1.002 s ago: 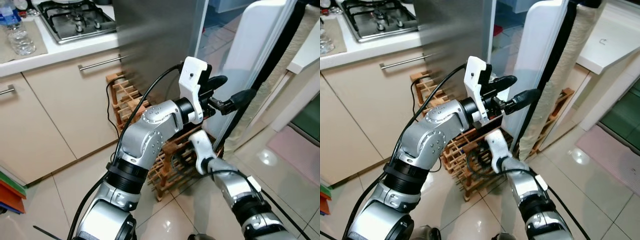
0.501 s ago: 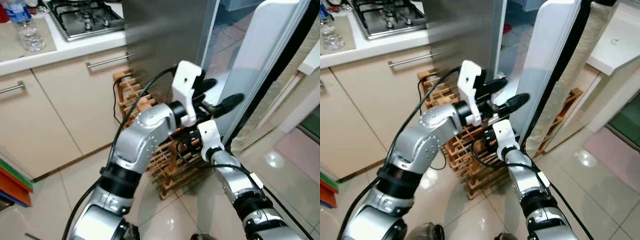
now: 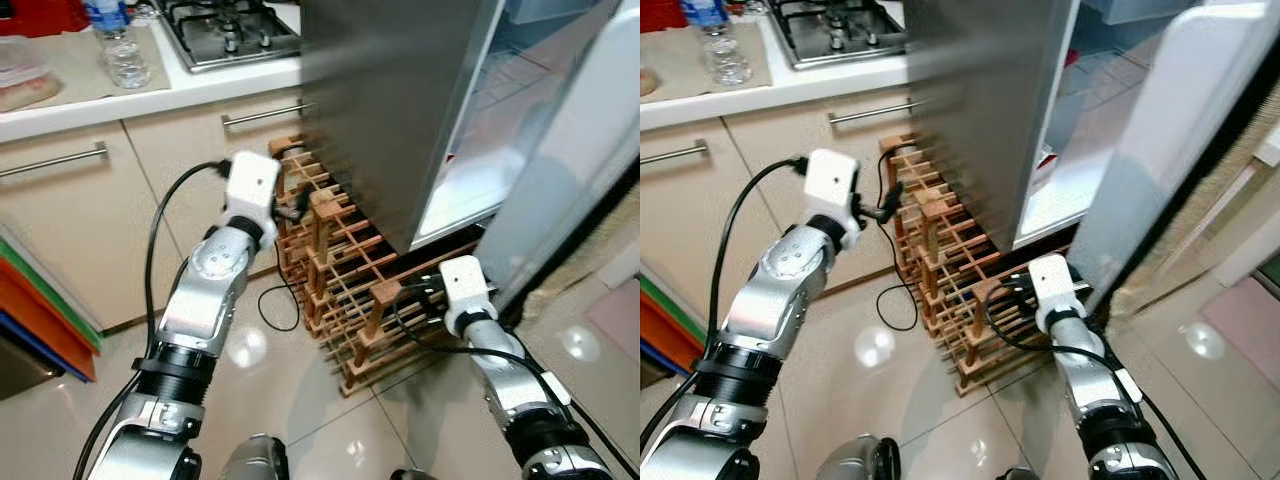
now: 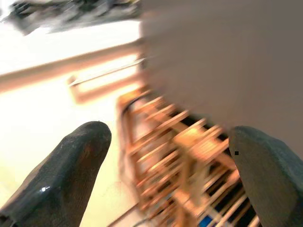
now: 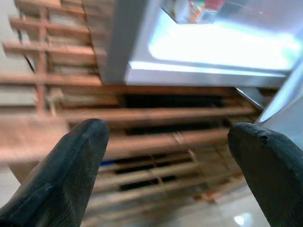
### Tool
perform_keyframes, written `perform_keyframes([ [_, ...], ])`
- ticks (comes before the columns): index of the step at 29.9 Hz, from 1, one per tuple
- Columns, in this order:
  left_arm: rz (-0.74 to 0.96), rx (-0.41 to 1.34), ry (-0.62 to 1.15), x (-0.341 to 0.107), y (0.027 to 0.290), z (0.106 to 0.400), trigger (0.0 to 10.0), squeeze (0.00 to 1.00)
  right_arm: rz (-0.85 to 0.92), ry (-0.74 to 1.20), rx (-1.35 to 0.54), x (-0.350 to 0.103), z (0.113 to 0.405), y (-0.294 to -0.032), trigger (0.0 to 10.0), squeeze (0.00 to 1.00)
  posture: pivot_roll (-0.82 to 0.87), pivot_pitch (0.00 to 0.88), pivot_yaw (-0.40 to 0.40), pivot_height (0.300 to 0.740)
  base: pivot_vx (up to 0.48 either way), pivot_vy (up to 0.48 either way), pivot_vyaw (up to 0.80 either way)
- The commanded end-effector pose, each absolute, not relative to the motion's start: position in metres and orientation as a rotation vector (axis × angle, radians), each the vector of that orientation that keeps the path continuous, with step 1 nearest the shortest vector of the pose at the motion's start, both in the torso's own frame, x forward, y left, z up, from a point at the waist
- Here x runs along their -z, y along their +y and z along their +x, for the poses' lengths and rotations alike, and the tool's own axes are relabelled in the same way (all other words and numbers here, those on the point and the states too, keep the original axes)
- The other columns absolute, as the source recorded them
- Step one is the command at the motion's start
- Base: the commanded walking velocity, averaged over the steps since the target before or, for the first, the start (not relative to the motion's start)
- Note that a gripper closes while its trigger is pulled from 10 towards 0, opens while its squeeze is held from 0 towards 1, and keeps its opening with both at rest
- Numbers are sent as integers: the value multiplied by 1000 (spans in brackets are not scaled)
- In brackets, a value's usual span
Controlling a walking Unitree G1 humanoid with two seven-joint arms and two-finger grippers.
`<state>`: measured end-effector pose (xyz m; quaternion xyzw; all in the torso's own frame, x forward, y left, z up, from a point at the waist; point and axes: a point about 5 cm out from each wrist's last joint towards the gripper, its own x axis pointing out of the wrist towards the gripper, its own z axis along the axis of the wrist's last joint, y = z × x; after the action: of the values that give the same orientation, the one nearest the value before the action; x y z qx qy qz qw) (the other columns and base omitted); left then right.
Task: Restocking fridge
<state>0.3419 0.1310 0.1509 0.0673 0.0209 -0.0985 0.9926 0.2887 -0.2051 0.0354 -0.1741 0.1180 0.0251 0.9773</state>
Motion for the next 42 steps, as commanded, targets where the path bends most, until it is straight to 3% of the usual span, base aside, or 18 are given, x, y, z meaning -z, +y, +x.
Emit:
perform_keyframes([
  [1, 141, 167, 55, -144, 133, 341, 10000, 0, -369, 73, 213, -77, 294, -261, 10000, 0, 16, 58, -16, 728, 0, 0, 0],
  [6, 145, 171, 53, -140, 127, 341, 10000, 0, -451, 135, 381, -73, 262, -319, 10000, 0, 2, 51, -12, 728, 0, 0, 0],
  [13, 164, 146, 59, -132, 125, 341, 10000, 0, -511, 145, 621, -81, 237, -358, 10000, 0, -9, 54, -9, 728, 0, 0, 0],
  [15, 174, 135, 57, -131, 125, 340, 10000, 0, -501, 119, 612, -83, 238, -354, 10000, 0, -9, 55, -9, 728, 0, 0, 0],
  [16, 189, 131, 51, -129, 124, 339, 10000, 0, -464, 75, 537, -85, 246, -338, 10000, 0, -10, 55, -7, 728, 0, 0, 0],
  [17, 189, 131, 51, -129, 124, 339, 10000, 0, -464, 75, 537, -85, 246, -338, 10000, 0, -10, 55, -7, 728, 0, 0, 0],
  [19, 193, 136, 29, -127, 120, 337, 10000, 0, -396, 25, 391, -82, 261, -304, 10000, 0, -8, 58, -7, 728, 0, 0, 0],
  [23, 208, 117, 9, -127, 119, 337, 10000, 0, -350, 31, 341, -76, 267, -280, 10000, 0, 0, 61, -10, 728, 0, 0, 0],
  [29, 231, 136, -12, -128, 114, 337, 10000, 0, -305, 29, 293, -73, 269, -264, 10000, 0, 0, 64, -8, 728, 0, 0, 0],
  [42, 149, 52, -16, -125, 113, 330, 10000, 0, -295, 23, 240, -76, 278, -247, 10000, 0, 6, 70, -10, 728, 172, -415, 642],
])
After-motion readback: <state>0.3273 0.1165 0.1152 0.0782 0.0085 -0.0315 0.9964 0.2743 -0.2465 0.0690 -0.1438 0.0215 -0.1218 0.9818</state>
